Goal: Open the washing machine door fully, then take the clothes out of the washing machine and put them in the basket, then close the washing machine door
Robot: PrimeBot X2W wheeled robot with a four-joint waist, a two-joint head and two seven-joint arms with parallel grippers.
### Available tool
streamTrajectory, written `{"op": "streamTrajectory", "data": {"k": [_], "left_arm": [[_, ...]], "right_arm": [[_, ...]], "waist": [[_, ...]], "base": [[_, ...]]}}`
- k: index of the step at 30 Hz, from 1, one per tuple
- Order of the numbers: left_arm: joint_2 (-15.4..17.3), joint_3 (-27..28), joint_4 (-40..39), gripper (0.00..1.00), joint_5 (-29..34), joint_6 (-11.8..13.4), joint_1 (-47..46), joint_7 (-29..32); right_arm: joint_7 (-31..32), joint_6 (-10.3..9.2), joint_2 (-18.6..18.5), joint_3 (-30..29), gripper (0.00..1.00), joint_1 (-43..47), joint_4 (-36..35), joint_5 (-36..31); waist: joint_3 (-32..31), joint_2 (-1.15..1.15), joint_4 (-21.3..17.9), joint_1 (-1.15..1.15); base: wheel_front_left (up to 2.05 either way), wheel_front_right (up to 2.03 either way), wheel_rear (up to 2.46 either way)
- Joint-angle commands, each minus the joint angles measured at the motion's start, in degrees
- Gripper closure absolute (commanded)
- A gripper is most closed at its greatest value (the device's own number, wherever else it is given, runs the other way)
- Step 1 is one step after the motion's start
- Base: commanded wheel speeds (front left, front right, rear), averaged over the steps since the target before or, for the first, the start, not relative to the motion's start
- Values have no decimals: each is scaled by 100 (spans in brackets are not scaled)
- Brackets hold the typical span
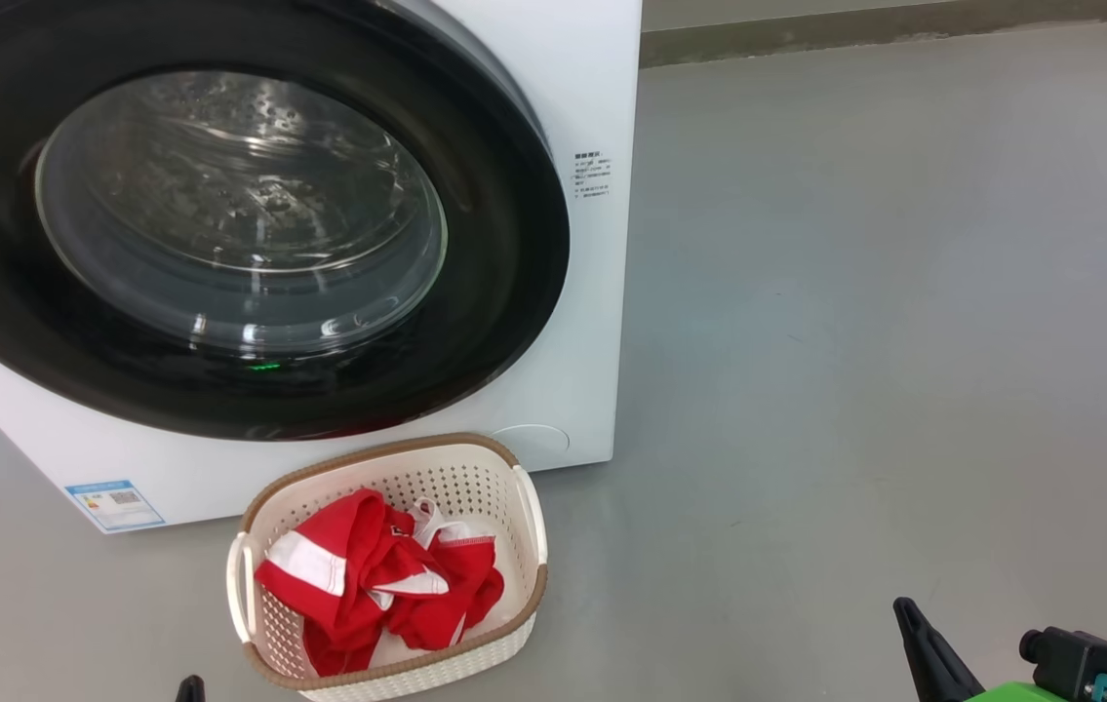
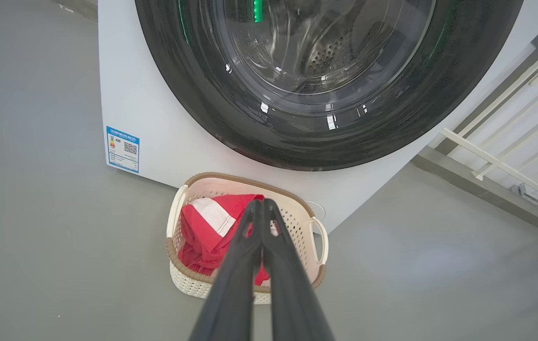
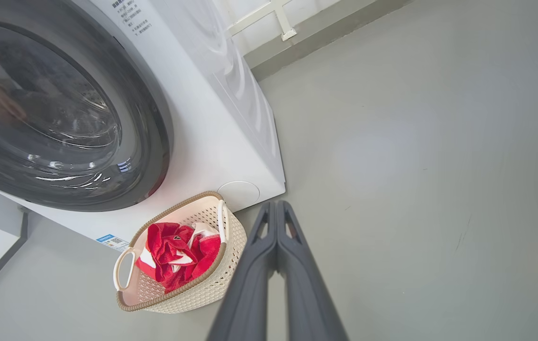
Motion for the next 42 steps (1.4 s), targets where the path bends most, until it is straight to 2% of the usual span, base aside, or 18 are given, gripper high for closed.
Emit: {"op": "streamTrajectory", "data": {"k": [1, 42], "left_arm": [[72, 64, -120, 100, -154, -4, -217, 24], [120, 181, -150, 100, -2620, -10, -690, 701]], "right_arm": [[32, -3, -43, -25, 100, -161, -169, 151], [719, -7, 231, -462, 100, -302, -580, 2363]], "waist": [[0, 0, 6, -1], [3, 0, 227, -1]], "base": [[0, 0, 0], [0, 0, 0]]}}
